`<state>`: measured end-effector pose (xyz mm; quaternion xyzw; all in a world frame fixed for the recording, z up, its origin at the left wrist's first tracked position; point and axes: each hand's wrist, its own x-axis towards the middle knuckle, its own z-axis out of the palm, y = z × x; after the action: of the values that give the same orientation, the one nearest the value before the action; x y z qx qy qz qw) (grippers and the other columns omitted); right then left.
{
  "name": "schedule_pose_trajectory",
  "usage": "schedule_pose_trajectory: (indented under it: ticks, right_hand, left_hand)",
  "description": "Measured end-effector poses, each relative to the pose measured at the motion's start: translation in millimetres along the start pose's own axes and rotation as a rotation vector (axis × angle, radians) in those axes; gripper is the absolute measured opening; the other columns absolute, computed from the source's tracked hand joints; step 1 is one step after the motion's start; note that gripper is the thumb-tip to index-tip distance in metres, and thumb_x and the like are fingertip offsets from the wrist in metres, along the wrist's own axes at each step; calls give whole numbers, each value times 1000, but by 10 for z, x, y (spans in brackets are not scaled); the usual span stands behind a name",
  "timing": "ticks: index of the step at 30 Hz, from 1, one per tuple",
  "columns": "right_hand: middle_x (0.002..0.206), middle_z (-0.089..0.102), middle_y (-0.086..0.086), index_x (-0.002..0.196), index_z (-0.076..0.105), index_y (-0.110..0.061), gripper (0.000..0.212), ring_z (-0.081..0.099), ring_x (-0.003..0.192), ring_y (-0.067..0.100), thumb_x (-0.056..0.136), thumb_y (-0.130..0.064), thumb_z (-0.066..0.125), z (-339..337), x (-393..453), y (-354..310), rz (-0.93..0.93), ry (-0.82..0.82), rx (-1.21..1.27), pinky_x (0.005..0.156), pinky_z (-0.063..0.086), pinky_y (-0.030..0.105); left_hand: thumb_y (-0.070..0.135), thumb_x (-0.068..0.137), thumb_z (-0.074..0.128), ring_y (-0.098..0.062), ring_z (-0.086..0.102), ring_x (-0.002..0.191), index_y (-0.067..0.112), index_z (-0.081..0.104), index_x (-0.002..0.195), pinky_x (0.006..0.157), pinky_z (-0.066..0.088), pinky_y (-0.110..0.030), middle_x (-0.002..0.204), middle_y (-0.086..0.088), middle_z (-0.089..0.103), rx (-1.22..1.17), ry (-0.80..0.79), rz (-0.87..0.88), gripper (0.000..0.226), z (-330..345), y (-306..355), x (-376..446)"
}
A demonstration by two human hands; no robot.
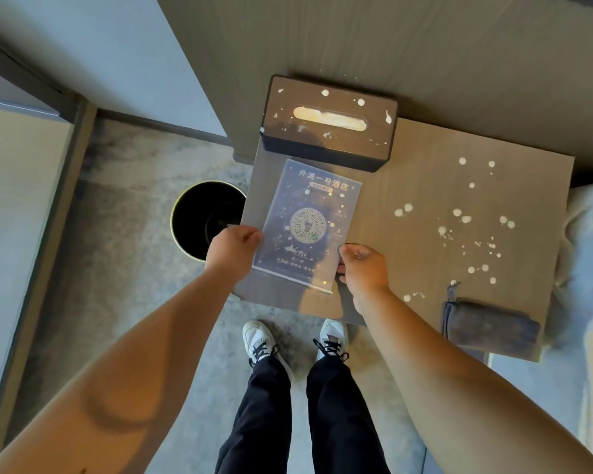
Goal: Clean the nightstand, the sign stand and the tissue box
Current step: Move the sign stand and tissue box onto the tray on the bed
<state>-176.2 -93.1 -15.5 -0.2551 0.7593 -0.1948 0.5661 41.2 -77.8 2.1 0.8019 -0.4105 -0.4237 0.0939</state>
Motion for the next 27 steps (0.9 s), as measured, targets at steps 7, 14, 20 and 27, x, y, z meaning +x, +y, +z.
schedule_pose_trajectory:
  ticks: [7, 14, 20, 27]
  right_hand:
    - [69, 62, 6, 70, 65, -19, 24, 53, 65, 22, 93, -15, 59, 11, -17, 0, 11, 8, 11, 60, 45, 33]
    - [62, 58, 4, 75, 63, -18, 22, 49, 54, 17, 95, -15, 54, -317, -313, -56, -44, 100, 91, 60, 45, 30]
    - [46, 55, -6, 66, 58, -17, 31, 52, 52, 17, 94, -27, 48, -1008, -727, 90, -81, 208, 117, 58, 46, 33]
    - [47, 49, 1, 54, 48, -13, 38, 46, 52, 18, 92, -15, 44, -2120, -1334, 566, -50, 415, 174, 52, 37, 30]
  left_hand:
    - [26, 95, 53, -28, 62, 76, 13, 73, 91, 64, 45, -28, 78, -7, 67, -68, -27, -55, 24, 53, -22, -15]
    - [27, 96, 51, -20, 55, 64, 18, 68, 91, 56, 41, -26, 68, -2, 61, -72, -86, 72, 20, -12, 308, -270]
    - [24, 97, 45, -15, 47, 57, 19, 58, 78, 51, 35, -27, 62, -1, 52, 2, -186, 211, 24, 220, 911, -716]
    - [24, 95, 49, -25, 49, 59, 19, 53, 68, 57, 44, -36, 60, -4, 50, 123, -388, 364, 27, 947, 1641, -1375]
